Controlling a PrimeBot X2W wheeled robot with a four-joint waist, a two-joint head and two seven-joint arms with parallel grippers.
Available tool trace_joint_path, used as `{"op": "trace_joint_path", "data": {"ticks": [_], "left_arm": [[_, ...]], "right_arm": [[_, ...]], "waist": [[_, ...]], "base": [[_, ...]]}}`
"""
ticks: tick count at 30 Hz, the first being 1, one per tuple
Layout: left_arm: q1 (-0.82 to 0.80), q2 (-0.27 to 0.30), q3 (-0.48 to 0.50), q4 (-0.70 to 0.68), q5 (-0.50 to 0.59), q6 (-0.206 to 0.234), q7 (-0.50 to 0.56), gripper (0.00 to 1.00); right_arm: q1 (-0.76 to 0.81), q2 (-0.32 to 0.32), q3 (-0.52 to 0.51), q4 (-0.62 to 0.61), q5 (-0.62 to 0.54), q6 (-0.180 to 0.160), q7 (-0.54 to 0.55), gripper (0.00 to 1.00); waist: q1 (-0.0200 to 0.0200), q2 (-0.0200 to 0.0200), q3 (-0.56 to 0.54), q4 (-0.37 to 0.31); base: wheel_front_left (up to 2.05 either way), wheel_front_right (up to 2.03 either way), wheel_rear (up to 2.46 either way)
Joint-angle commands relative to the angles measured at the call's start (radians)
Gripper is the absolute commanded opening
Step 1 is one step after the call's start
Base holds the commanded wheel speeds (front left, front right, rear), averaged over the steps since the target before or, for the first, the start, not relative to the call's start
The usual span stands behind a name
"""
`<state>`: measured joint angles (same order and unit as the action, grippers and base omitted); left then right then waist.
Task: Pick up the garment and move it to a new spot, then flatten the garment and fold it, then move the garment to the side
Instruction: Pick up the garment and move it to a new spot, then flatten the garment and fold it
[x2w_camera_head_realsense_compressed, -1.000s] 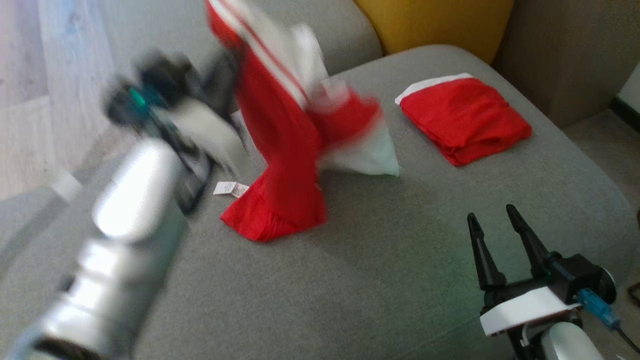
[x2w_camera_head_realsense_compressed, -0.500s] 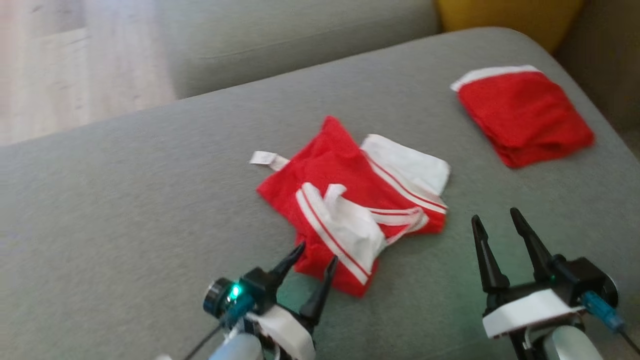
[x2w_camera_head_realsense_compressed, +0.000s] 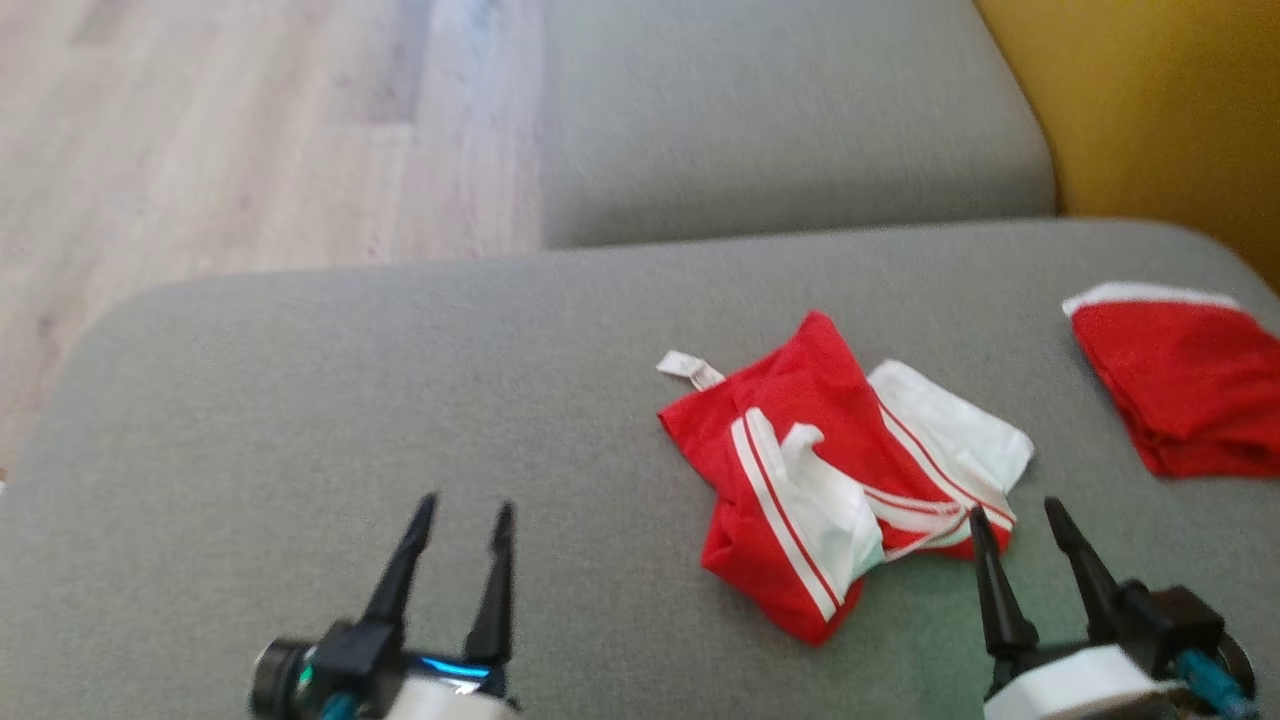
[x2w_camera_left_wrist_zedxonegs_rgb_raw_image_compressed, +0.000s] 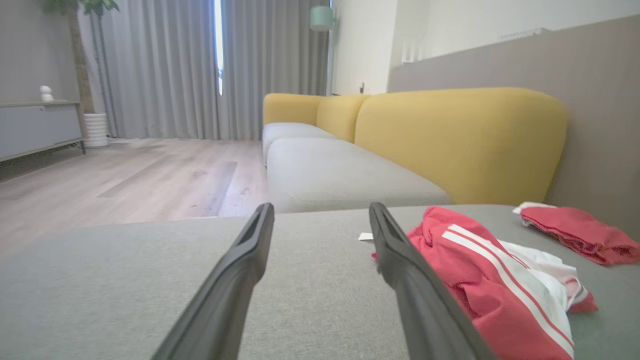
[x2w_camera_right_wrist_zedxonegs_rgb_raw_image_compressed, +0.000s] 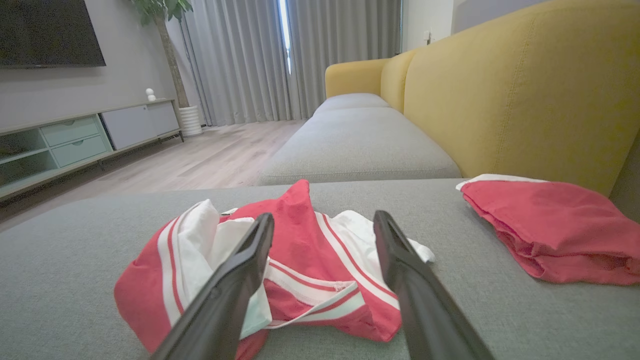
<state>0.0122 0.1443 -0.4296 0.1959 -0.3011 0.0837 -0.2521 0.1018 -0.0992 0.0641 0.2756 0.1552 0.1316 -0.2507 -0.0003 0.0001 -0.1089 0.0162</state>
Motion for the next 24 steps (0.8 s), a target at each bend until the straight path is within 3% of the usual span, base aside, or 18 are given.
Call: {"op": "trace_joint_path", "data": {"ticks": [1,6,11,24], "left_arm": [[-0.025,0.001,0.05,-0.049,0.011,0.005,-0.01,1.0],[0.093,-0.014,0.148,-0.133,0.047,-0.005,-0.01,1.0],[0.181,-0.031,0.186,-0.164,0.107,-0.034,-0.01,1.0],[0.203,-0.074,0.241,-0.157,0.169,-0.081,-0.01,1.0]], "right_arm": [[-0.018,-0.002,0.015,-0.028,-0.01,-0.001,-0.011,1.0],[0.037,0.006,0.001,-0.031,-0.027,-0.001,-0.011,1.0],[0.074,0.02,0.001,-0.04,-0.026,-0.001,-0.011,1.0],[0.072,0.02,0.003,-0.045,-0.022,-0.001,-0.011,1.0]], "waist": [[0.0003,-0.0001,-0.04,0.038],[0.0003,-0.0001,-0.068,0.048],[0.0003,-0.0001,-0.077,0.045],[0.0003,-0.0001,-0.075,0.043]], "base": [[0.0,0.0,0.0],[0.0,0.0,0.0],[0.0,0.0,0.0],[0.0,0.0,0.0]]}}
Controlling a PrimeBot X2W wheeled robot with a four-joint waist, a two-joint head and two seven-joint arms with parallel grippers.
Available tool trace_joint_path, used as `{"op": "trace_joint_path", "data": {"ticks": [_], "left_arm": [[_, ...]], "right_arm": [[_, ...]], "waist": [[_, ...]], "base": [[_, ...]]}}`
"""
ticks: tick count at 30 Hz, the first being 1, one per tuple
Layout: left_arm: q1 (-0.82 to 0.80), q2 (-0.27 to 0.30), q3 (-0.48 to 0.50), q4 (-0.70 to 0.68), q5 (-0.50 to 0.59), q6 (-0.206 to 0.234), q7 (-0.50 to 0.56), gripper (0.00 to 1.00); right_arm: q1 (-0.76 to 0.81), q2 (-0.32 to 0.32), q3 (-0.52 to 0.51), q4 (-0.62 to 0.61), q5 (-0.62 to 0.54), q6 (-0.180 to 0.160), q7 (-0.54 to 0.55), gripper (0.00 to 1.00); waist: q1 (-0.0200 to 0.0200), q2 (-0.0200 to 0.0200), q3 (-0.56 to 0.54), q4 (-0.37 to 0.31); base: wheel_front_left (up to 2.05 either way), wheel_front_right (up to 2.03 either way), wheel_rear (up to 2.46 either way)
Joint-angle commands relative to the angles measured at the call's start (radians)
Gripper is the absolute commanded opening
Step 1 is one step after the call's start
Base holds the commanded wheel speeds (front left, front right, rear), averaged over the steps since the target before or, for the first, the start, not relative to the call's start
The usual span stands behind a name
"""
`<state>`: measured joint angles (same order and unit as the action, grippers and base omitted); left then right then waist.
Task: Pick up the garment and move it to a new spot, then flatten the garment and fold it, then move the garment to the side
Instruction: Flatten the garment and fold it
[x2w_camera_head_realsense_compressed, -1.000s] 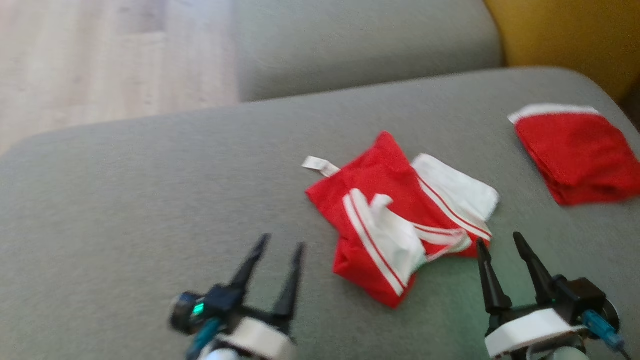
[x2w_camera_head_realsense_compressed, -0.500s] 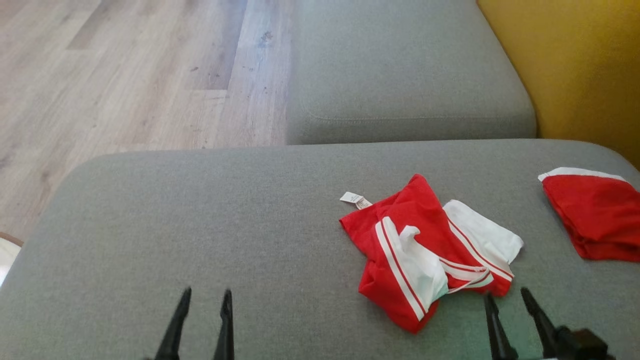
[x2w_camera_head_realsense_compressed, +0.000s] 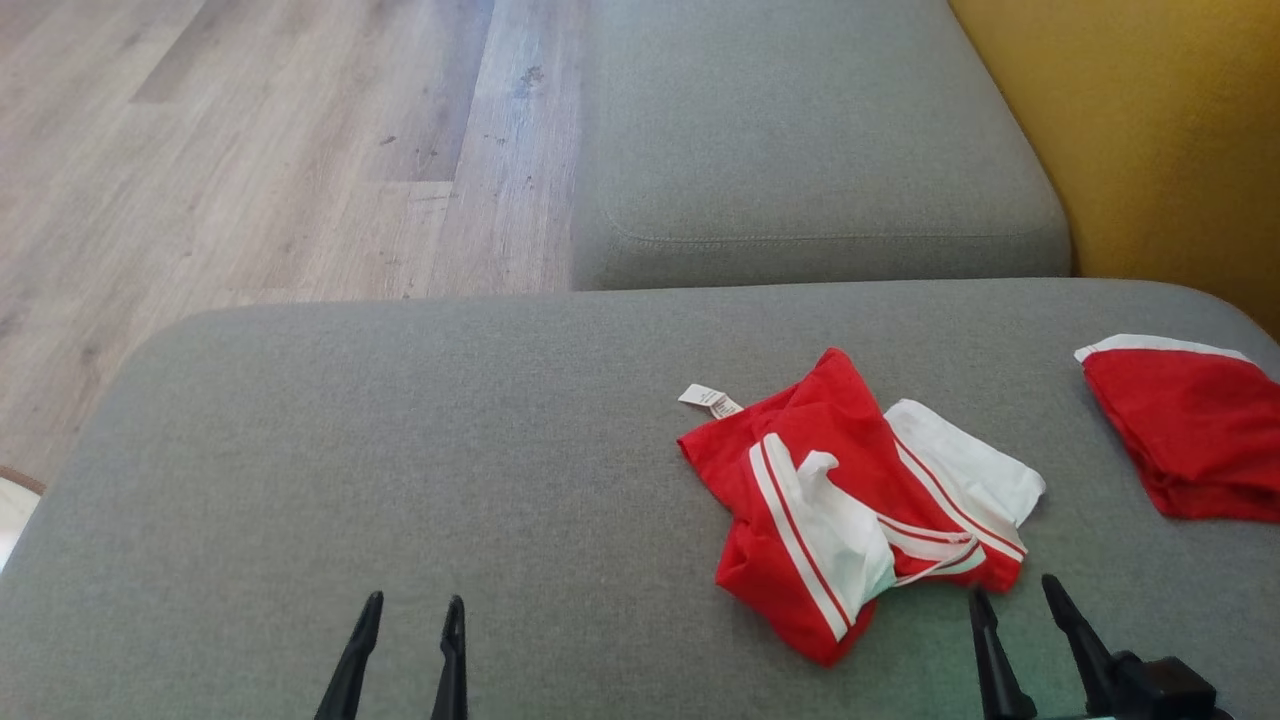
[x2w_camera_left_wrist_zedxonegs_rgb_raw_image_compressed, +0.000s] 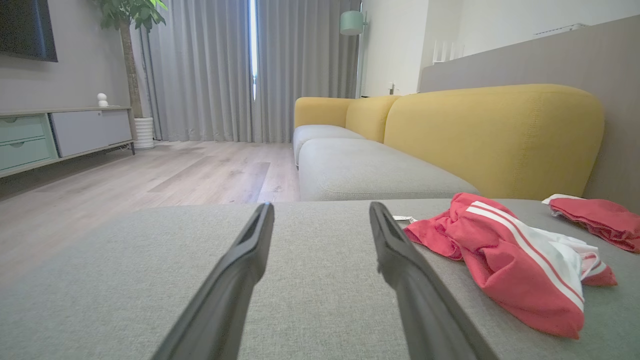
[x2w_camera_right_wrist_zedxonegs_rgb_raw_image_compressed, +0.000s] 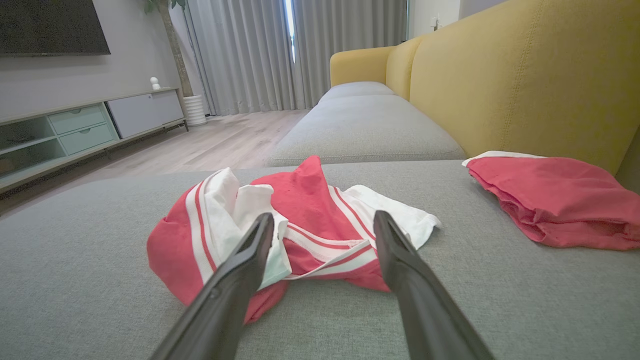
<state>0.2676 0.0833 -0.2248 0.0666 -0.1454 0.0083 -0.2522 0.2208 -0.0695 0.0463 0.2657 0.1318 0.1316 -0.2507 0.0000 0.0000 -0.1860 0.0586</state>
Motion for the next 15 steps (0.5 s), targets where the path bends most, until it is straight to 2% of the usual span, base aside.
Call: {"op": "trace_joint_path", "data": {"ticks": [1,15], "left_arm": [[-0.052,-0.014,0.037,-0.026,0.017,-0.009,-0.009,1.0],[-0.057,-0.03,0.047,-0.022,0.026,-0.018,-0.009,1.0]], "right_arm": [[-0.048,-0.011,0.021,-0.035,0.001,-0.001,-0.011,1.0],[-0.054,-0.035,0.029,-0.037,-0.002,-0.001,-0.011,1.0]], "waist": [[0.0,0.0,0.003,0.001],[0.0,0.0,0.016,0.013]], "base": [[0.0,0.0,0.0],[0.0,0.0,0.0]]}}
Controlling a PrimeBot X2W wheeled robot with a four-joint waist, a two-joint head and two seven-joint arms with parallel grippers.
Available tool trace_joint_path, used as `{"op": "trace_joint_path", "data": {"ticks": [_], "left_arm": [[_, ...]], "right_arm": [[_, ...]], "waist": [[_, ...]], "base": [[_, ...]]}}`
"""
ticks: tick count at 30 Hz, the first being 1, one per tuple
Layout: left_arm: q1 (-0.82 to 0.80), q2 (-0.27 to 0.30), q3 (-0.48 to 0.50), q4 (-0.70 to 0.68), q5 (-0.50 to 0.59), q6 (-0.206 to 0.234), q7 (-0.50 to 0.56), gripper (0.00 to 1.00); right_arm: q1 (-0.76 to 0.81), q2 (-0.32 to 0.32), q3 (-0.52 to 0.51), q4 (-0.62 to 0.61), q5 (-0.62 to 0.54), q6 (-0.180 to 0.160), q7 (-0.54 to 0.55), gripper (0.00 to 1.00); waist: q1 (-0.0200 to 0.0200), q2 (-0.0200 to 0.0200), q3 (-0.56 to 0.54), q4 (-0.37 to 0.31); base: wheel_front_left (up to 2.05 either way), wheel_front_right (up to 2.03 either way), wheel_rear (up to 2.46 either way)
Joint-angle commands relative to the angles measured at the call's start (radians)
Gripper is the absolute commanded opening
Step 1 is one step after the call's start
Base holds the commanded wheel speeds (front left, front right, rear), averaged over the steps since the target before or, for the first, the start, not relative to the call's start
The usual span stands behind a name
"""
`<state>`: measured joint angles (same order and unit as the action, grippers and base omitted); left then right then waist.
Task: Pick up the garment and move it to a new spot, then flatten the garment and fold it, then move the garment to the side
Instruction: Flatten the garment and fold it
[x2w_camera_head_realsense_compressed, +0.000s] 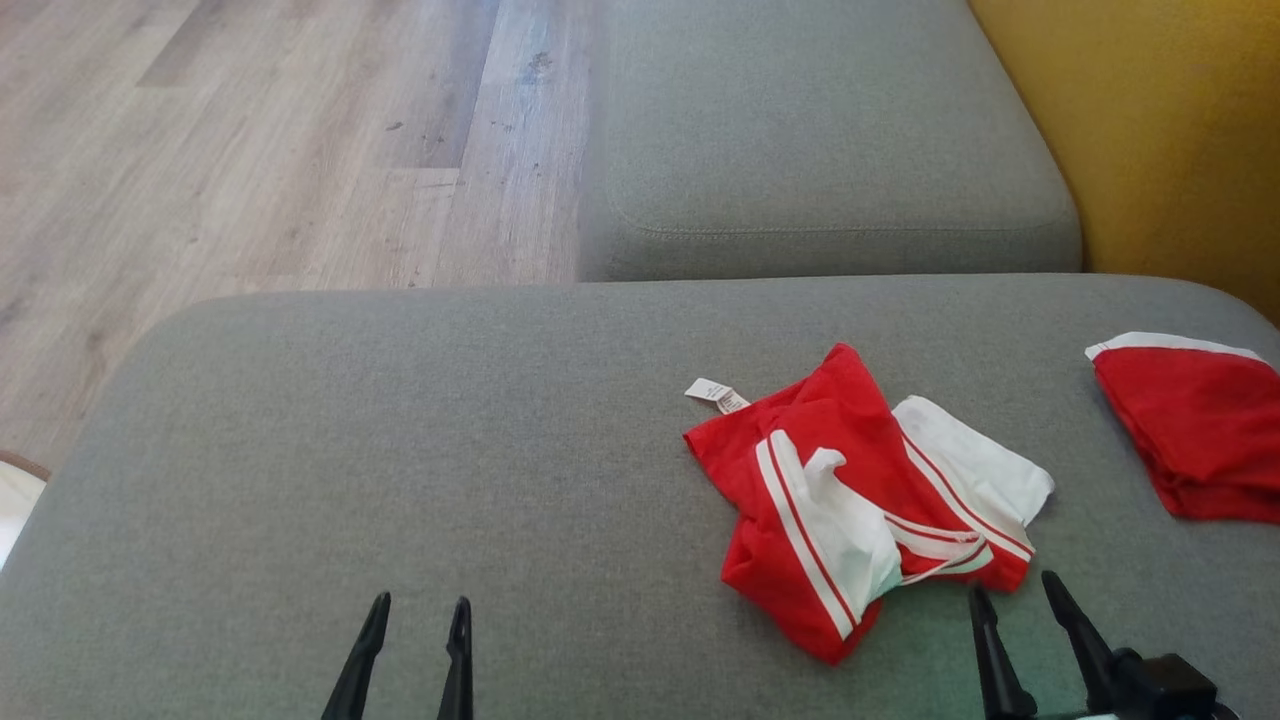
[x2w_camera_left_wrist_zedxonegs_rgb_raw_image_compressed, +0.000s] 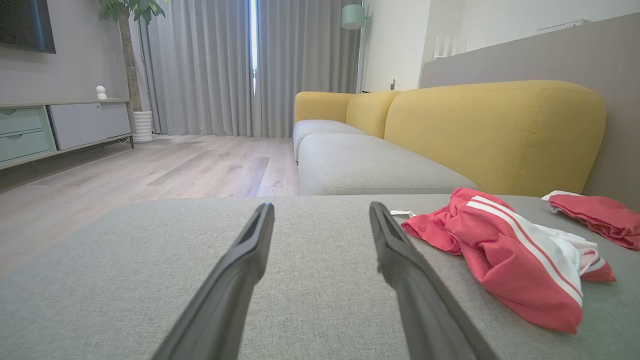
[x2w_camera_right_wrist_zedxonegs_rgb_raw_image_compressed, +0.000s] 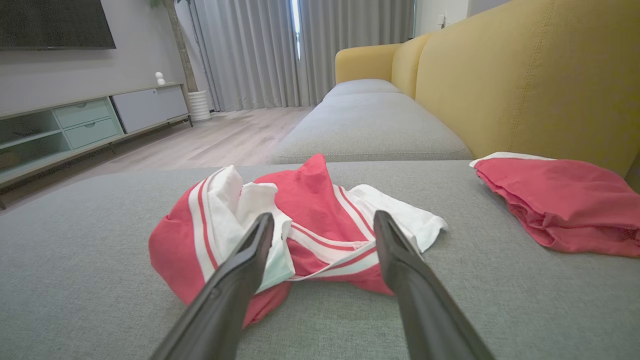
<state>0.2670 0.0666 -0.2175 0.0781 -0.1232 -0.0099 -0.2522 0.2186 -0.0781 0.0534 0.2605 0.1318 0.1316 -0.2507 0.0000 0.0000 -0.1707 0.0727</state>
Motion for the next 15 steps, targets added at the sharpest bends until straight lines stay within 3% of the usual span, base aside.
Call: {"op": "trace_joint_path", "data": {"ticks": [1,15], "left_arm": [[-0.055,-0.014,0.041,-0.034,0.004,0.0,-0.009,1.0],[-0.065,-0.016,0.023,-0.043,-0.003,0.01,-0.01,1.0]], "right_arm": [[-0.055,-0.027,0.022,-0.032,-0.002,-0.001,-0.011,1.0],[-0.077,-0.027,0.037,-0.032,-0.004,-0.001,-0.011,1.0]], "waist": [[0.0,0.0,0.001,-0.004],[0.0,0.0,0.018,-0.033]], "base": [[0.0,0.0,0.0],[0.0,0.0,0.0]]}}
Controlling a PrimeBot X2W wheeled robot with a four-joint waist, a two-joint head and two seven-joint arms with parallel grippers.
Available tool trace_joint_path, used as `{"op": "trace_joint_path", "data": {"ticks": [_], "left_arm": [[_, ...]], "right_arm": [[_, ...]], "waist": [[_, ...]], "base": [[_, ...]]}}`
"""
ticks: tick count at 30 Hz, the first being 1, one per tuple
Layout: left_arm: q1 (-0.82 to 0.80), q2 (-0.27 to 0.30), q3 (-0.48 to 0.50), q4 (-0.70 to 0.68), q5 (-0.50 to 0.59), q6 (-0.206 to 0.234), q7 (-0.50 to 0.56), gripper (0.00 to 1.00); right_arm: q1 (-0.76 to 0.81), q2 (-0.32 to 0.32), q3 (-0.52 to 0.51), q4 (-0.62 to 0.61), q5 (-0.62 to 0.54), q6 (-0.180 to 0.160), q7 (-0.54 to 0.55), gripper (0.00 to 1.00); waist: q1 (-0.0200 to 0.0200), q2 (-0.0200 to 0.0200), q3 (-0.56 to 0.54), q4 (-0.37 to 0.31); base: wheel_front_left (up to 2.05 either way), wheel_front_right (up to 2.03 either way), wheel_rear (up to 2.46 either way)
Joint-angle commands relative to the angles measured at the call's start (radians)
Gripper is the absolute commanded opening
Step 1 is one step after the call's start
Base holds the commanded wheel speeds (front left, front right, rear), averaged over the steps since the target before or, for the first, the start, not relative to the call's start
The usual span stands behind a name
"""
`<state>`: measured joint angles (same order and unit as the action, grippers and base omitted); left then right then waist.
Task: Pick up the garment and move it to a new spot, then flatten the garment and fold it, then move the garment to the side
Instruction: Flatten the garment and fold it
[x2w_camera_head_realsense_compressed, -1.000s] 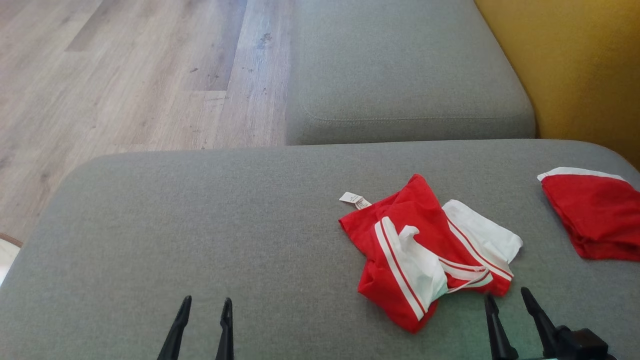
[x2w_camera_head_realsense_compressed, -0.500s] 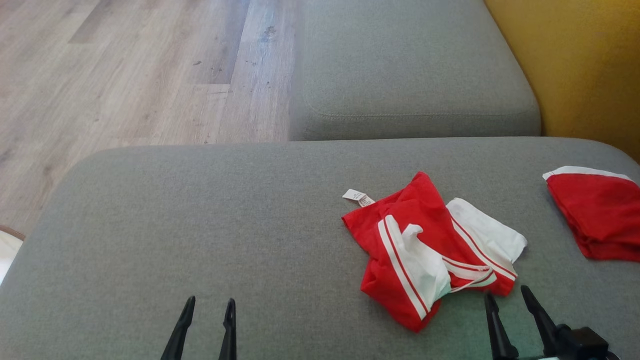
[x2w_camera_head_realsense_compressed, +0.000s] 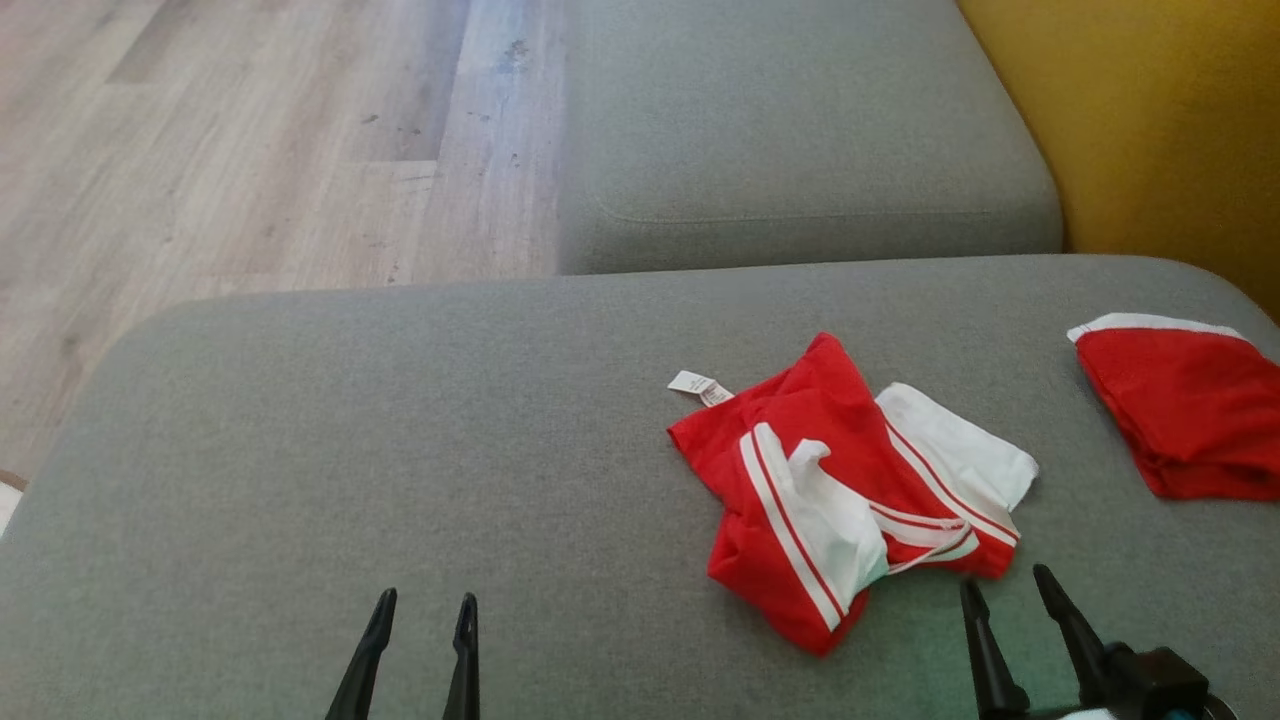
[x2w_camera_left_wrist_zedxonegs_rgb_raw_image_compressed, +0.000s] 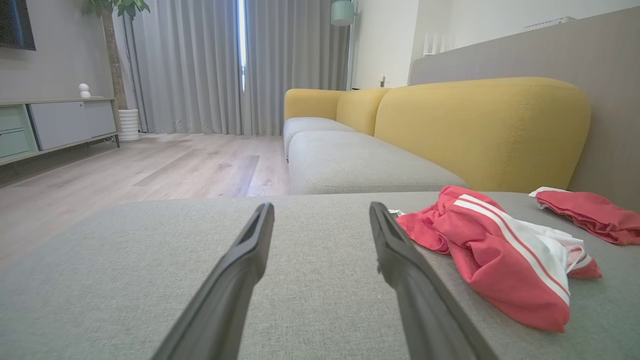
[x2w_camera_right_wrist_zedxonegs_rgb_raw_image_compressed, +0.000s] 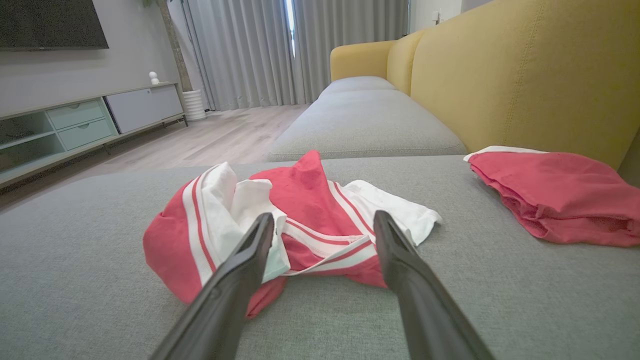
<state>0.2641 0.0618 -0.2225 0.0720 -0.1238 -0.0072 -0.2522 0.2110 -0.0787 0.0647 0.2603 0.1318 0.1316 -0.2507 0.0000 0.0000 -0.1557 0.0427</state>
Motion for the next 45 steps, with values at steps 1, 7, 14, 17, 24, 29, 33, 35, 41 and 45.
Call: {"op": "trace_joint_path", "data": {"ticks": [1,7,14,17,24,29,33,35,41,45], "left_arm": [[-0.064,-0.011,0.026,-0.038,-0.004,0.009,-0.01,1.0],[-0.084,-0.011,0.003,-0.043,-0.007,0.012,-0.01,1.0],[-0.211,-0.012,-0.09,-0.037,0.003,-0.013,-0.01,1.0],[-0.304,-0.012,-0.157,-0.019,0.002,-0.026,-0.01,1.0],[-0.587,-0.012,-0.409,0.101,-0.034,-0.063,-0.01,1.0],[-0.738,-0.012,-0.55,0.228,-0.068,-0.086,0.0,1.0],[-0.873,-0.012,-0.671,0.366,-0.119,-0.094,0.034,1.0],[-0.928,-0.012,-0.718,0.436,-0.148,-0.085,0.07,1.0],[-1.015,-0.012,-0.822,0.582,-0.3,-0.065,0.17,1.0],[-1.053,-0.012,-0.883,0.668,-0.356,-0.023,0.223,1.0]], "right_arm": [[-0.072,-0.027,0.027,-0.033,-0.004,-0.001,-0.011,1.0],[-0.086,-0.031,0.042,-0.045,-0.007,-0.001,-0.011,1.0],[-0.116,-0.043,0.074,-0.08,-0.007,-0.001,-0.011,1.0],[-0.129,-0.047,0.085,-0.095,-0.004,-0.001,-0.011,1.0],[-0.171,-0.046,0.122,-0.107,0.006,-0.001,-0.011,1.0],[-0.194,-0.042,0.13,-0.1,0.017,-0.001,-0.011,1.0],[-0.224,-0.045,0.147,-0.099,0.025,-0.001,-0.011,1.0],[-0.243,-0.045,0.153,-0.099,0.03,-0.001,-0.011,1.0],[-0.281,-0.042,0.161,-0.092,0.039,-0.001,-0.011,1.0],[-0.292,-0.037,0.161,-0.088,0.044,-0.001,-0.011,1.0]], "waist": [[0.0,0.0,0.006,-0.008],[0.0,0.0,0.034,-0.061],[0.0,0.0,0.103,-0.177],[0.0,0.0,0.131,-0.231],[0.0,0.0,0.216,-0.354],[0.0,0.0,0.268,-0.391],[0.0,0.0,0.324,-0.426],[0.0,0.0,0.353,-0.446],[0.0,0.0,0.416,-0.488],[0.0,0.0,0.437,-0.5]], "base": [[0.0,0.0,0.0],[0.0,0.0,0.0],[0.0,0.0,0.0],[0.0,0.0,0.0],[0.0,0.0,0.0],[0.0,0.0,0.0],[0.0,0.0,0.0],[0.0,0.0,0.0],[0.0,0.0,0.0],[0.0,0.0,0.0]]}}
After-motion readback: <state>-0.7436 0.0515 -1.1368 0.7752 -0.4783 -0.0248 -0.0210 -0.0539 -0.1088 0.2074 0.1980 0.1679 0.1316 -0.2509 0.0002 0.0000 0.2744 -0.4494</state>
